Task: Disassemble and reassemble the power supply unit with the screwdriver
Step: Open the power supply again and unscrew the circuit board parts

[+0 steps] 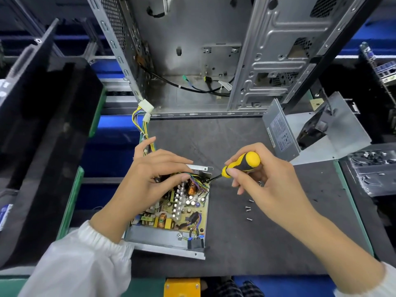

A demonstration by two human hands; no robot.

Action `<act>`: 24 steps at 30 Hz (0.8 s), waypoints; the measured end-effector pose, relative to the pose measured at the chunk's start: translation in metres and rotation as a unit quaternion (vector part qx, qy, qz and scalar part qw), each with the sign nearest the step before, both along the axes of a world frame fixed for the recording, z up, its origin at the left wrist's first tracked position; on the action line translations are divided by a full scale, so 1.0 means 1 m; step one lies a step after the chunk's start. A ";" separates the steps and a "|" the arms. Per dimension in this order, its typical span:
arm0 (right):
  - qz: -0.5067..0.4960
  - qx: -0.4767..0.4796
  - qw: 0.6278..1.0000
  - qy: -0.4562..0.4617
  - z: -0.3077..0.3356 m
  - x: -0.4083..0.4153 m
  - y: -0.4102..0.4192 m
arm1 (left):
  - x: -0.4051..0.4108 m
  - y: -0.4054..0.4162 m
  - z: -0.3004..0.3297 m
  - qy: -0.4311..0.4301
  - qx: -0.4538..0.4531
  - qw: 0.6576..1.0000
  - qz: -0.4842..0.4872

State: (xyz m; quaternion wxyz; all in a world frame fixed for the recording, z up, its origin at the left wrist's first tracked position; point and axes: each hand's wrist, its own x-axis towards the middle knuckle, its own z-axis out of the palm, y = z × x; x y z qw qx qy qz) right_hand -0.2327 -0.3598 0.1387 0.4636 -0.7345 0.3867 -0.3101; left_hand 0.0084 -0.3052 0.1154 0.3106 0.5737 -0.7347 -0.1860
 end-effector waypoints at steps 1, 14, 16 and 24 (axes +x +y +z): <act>0.002 -0.002 1.000 0.001 0.000 0.001 0.000 | 0.000 0.000 0.000 -0.001 0.000 1.000 -0.001; 0.021 -0.035 0.999 0.031 0.000 0.009 -0.003 | 0.000 0.001 0.000 -0.007 -0.008 1.000 -0.002; 0.024 -0.040 0.998 0.044 0.001 0.011 -0.005 | 0.000 0.001 0.001 -0.007 -0.006 1.000 -0.002; 0.026 -0.070 0.987 0.140 0.016 0.027 -0.020 | -0.001 0.001 0.003 -0.009 -0.003 1.000 0.002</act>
